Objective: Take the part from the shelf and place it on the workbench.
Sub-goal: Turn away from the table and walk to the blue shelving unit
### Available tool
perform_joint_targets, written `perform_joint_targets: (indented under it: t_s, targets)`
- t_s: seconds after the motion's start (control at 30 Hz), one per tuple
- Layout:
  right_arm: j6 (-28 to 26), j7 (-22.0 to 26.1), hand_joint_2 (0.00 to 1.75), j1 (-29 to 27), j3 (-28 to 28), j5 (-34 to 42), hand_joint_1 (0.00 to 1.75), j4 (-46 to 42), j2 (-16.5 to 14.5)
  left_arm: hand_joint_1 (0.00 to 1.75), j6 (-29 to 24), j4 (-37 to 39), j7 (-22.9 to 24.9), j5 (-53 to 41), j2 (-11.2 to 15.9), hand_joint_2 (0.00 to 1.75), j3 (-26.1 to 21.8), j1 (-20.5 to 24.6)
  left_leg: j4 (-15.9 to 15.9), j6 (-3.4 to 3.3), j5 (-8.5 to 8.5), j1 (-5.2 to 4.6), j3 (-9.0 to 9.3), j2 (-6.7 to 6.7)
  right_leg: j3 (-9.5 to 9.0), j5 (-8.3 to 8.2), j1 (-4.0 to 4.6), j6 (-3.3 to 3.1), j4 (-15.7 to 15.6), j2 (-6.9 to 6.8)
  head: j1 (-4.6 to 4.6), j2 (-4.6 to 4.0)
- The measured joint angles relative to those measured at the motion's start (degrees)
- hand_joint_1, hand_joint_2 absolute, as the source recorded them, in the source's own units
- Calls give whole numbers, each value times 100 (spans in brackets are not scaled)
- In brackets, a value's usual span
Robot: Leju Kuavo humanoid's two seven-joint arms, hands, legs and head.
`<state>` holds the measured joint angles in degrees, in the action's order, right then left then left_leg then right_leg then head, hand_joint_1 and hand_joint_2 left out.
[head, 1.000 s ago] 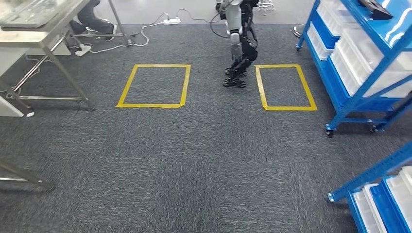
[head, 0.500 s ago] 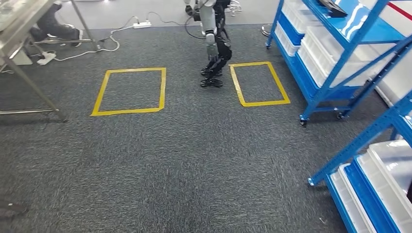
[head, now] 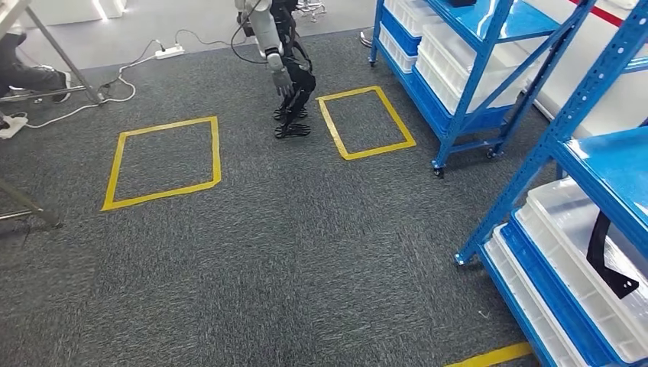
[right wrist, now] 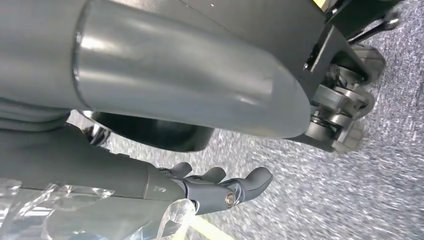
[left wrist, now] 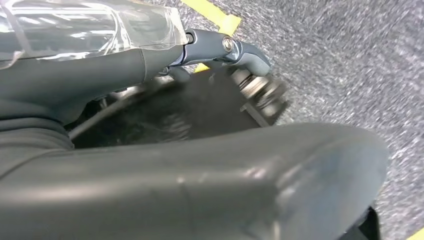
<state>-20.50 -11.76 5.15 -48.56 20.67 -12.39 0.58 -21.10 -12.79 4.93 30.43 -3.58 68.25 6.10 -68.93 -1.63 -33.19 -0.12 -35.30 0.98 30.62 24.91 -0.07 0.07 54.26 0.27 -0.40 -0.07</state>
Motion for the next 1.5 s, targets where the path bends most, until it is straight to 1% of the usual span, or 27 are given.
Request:
perform_joint_targets:
  t_s: [0.03, 0.07, 0.13, 0.2, 0.27, 0.3, 0.33, 0.4, 0.47, 0.53, 0.57, 0.6, 0.63, 0.7, 0.77, 0.83, 0.9, 1.0, 1.07, 1.1, 1.13, 1.23, 1.3, 1.33, 1.4, 1.43, 1.5]
  targets:
    - [1, -11, 0, -5, -1, 25, 0, 0, -2, 0, 14, 0, 34, 2, 0, 0, -1, 5, -267, 17, -73, 15, -124, -19, 7, -7, -3, -2, 2, 71, -2, 0]
    - [1, -10, 0, -13, -2, 54, 0, 0, -4, 0, 36, 0, 83, 0, 0, 0, -1, 16, -313, 27, -28, 27, -144, -29, 7, -12, -8, 3, 3, 143, -3, 0]
    - [-7, 6, 0, -24, -3, 90, 0, 0, -13, 0, 83, 0, 211, 7, 1, 0, -1, 31, 255, 35, 335, 53, 124, -85, -4, -23, -24, 25, 6, 287, -4, 0]
    - [-19, 25, 0, -16, -3, 107, 0, 0, -22, 0, 119, 1, 285, 25, 2, 0, 0, 22, 1056, 30, 670, 80, 465, -315, 13, -34, -26, 76, 17, 423, -3, 0]
    - [-29, 39, 0, -10, -3, 125, 0, 0, -24, 0, 139, 2, 304, 34, 3, 0, 0, 16, 1385, -8, 760, 77, 573, -464, 61, -56, -25, 151, 17, 530, 3, 0]
    - [-33, 43, 0, -14, -3, 135, 0, 0, -24, 0, 137, 2, 303, 35, 2, 0, 0, 18, 1400, -45, 770, 61, 569, -434, 84, -69, -33, 193, 10, 578, 7, 0]
    - [-36, 42, 0, -25, -3, 144, 0, 1, -22, 0, 127, 2, 291, 36, 1, 0, 1, 22, 1416, -93, 790, 54, 568, -385, 99, -74, -48, 228, 11, 573, 8, 0]
    - [-34, 24, 0, -37, -4, 157, 0, 1, -20, 0, 87, 2, 240, 38, -3, 0, 1, 27, 1450, -187, 828, 50, 572, -282, 200, 67, -60, 277, 222, 362, 20, 0]
    - [-28, 10, 0, -23, -7, 175, 0, 1, -15, 0, 49, 2, 193, 40, -6, 0, 1, 15, 1462, -240, 838, 34, 569, -149, 502, 446, -60, 307, 900, 109, 44, 0]
    - [-24, 7, 0, -9, -7, 191, 0, 2, -9, 0, 25, 2, 171, 44, -6, 0, 1, -4, 1460, -257, 833, 5, 561, -4, 848, 758, -64, 331, 1660, 59, 57, 0]
    - [-23, 5, 0, -9, -7, 196, 0, 2, -7, 0, 8, 2, 150, 50, -6, 0, 1, -9, 1459, -259, 831, -3, 560, 62, 903, 769, -64, 336, 1801, 54, 57, 0]
    - [-21, 2, 0, -10, -8, 195, 0, 2, -4, 0, -14, 2, 118, 55, -8, 0, 1, -10, 1459, -259, 828, -7, 562, 120, 826, 663, -63, 333, 1680, 42, 59, 0]
    - [-19, -1, 0, -12, -8, 194, 0, 2, -2, 0, -37, 2, 78, 59, -12, 0, 1, -8, 1458, -255, 825, -8, 569, 173, 630, 478, -62, 326, 1328, 1, 59, 0]
    - [-17, -4, 0, -12, -10, 192, 0, 2, 3, 0, -69, 2, 5, 62, -22, 0, 0, -3, 1449, -227, 807, -26, 587, 261, 159, 157, -42, 295, 445, -211, 60, 0]
    - [-21, 0, 0, -2, -11, 195, 0, 1, 3, 0, -74, 2, -19, 61, -33, 0, -1, 0, 1438, -176, 792, -46, 593, 334, -29, 63, -8, 246, 44, -326, 56, 0]
    - [-28, 0, 0, 0, -13, 202, 0, 0, 2, 0, -62, 2, -17, 61, -42, 0, -2, 5, 1434, -113, 783, -40, 600, 405, -6, 50, 14, 183, 33, -230, 54, 0]
    - [-37, -11, 0, -7, -15, 214, 0, 0, 1, 0, -33, 2, -2, 59, -49, 0, -1, 24, 1300, -33, 679, -16, 566, 315, 0, 23, -4, 125, 16, -145, 49, 0]
    - [-44, -41, 0, -1, -17, 247, 0, 0, -1, 0, 28, 2, 63, 53, -62, 0, 1, 30, 362, 63, 193, 20, 136, 66, 21, -14, -23, 70, 8, -7, 25, 0]
    - [-44, -61, 0, 1, -26, 266, 0, 0, -2, 0, 56, 2, 107, 47, -63, 0, 3, 27, -164, 88, 54, 32, -121, 29, 34, -28, -19, 52, 11, 116, 21, 0]
    - [-43, -70, 0, 0, -37, 273, 0, 0, -2, 0, 64, 2, 123, 46, -63, 0, 4, 28, -127, 88, 141, 39, -108, 12, 33, -35, -21, 51, 12, 186, 19, 0]
    - [-42, -78, 0, -1, -46, 280, 0, 0, -3, 0, 64, 3, 136, 50, -63, 0, 5, 31, 121, 80, 313, 46, 6, -22, 30, -40, -23, 58, 13, 258, 19, 0]
    - [-42, -88, 0, 3, -60, 313, 0, 0, -9, 0, 42, 4, 138, 60, -60, 0, 7, 31, 1175, 21, 768, 61, 467, -369, 53, -60, -19, 112, 25, 450, 20, 0]
    - [-51, -85, 0, -2, -60, 321, 0, 0, -8, 0, 24, 4, 100, 59, -59, 0, 7, 33, 1406, -30, 812, 43, 543, -474, 91, -79, -20, 175, 25, 550, 25, 0]
    - [-56, -84, 0, -10, -60, 321, 0, 1, -4, 0, 17, 4, 83, 59, -60, 0, 7, 36, 1416, -62, 827, 39, 540, -419, 108, -90, -33, 210, 17, 600, 27, 0]
    - [-60, -82, 0, -27, -61, 320, 0, 1, 8, 0, 7, 4, 60, 59, -64, 0, 7, 43, 1449, -134, 862, 39, 546, -309, 168, -19, -48, 263, 125, 510, 34, 0]
    - [-62, -81, 0, -24, -64, 320, 0, 1, 12, 0, 3, 4, 51, 60, -67, 0, 7, 41, 1465, -172, 877, 45, 548, -245, 265, 116, -48, 285, 339, 393, 41, 0]
    - [-73, -73, 0, -9, -69, 320, 0, 0, 20, 0, 0, 4, 33, 61, -68, 0, 7, 28, 1468, -215, 880, 35, 541, -108, 594, 514, -48, 322, 1072, 143, 59, 0]
